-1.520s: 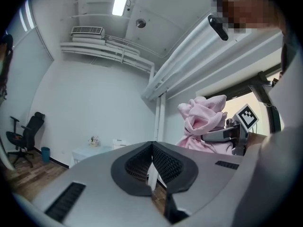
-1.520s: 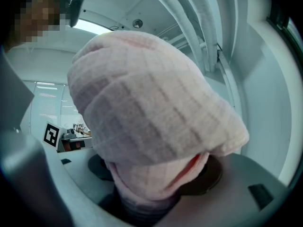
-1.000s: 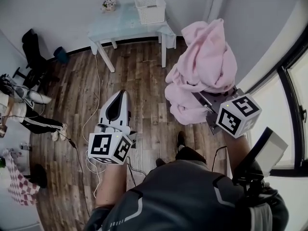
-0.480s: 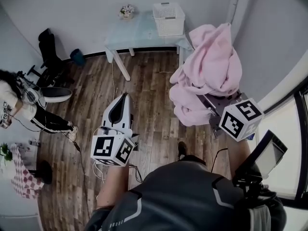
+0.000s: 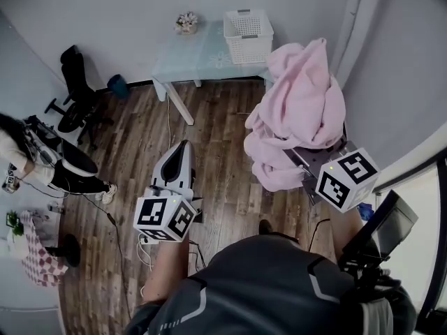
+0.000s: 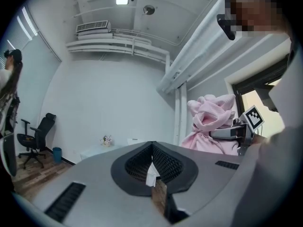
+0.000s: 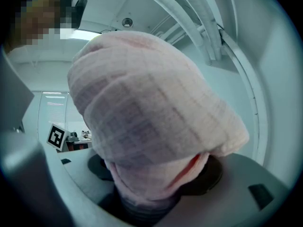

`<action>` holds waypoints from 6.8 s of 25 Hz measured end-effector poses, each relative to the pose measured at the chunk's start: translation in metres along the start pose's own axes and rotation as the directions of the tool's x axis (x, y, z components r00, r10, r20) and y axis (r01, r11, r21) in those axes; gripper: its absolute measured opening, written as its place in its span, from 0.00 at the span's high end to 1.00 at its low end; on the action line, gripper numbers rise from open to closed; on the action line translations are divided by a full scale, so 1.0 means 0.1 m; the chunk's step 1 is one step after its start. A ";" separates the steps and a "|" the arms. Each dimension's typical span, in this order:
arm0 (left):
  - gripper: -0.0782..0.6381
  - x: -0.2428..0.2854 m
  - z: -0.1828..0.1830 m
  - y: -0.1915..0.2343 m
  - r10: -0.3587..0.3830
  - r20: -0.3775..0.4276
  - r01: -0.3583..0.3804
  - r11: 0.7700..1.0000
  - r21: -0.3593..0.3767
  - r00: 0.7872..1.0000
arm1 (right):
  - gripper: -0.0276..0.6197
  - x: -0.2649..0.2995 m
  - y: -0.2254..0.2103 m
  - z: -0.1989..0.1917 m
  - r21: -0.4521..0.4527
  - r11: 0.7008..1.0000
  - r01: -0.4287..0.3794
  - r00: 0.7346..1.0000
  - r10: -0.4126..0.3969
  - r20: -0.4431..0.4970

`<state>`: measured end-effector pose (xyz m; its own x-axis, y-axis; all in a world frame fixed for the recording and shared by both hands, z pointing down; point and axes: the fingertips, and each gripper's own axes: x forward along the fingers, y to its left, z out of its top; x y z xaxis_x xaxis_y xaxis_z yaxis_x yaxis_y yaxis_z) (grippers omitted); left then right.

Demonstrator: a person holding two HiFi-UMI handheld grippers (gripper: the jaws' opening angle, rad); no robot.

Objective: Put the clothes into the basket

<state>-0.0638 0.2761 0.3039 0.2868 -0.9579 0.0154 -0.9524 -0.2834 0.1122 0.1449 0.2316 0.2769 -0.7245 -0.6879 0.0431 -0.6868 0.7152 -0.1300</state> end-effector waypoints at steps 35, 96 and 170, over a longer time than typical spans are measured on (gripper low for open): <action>0.88 2.47 0.33 1.41 -0.150 -0.029 0.149 0.988 -0.032 0.988 | 0.44 2.47 -1.29 0.36 0.047 0.994 0.098 0.994 -0.095 -0.049; 0.88 6.33 0.34 2.55 -0.136 -0.090 0.138 0.990 0.023 0.987 | 0.44 5.56 -4.52 0.51 0.210 0.965 0.158 0.976 -0.120 -0.184; 0.88 7.91 -1.29 4.06 -0.198 -0.352 0.146 0.975 -0.170 0.915 | 0.36 7.25 -5.52 -3.27 0.131 0.889 0.439 0.379 -0.051 -0.924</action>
<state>-0.2103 -0.5901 0.4898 0.4874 -0.8034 0.3420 -0.8689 -0.4076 0.2808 -0.0203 -0.6214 0.7034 -0.2937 -0.1833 0.9382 -0.9207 0.3180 -0.2261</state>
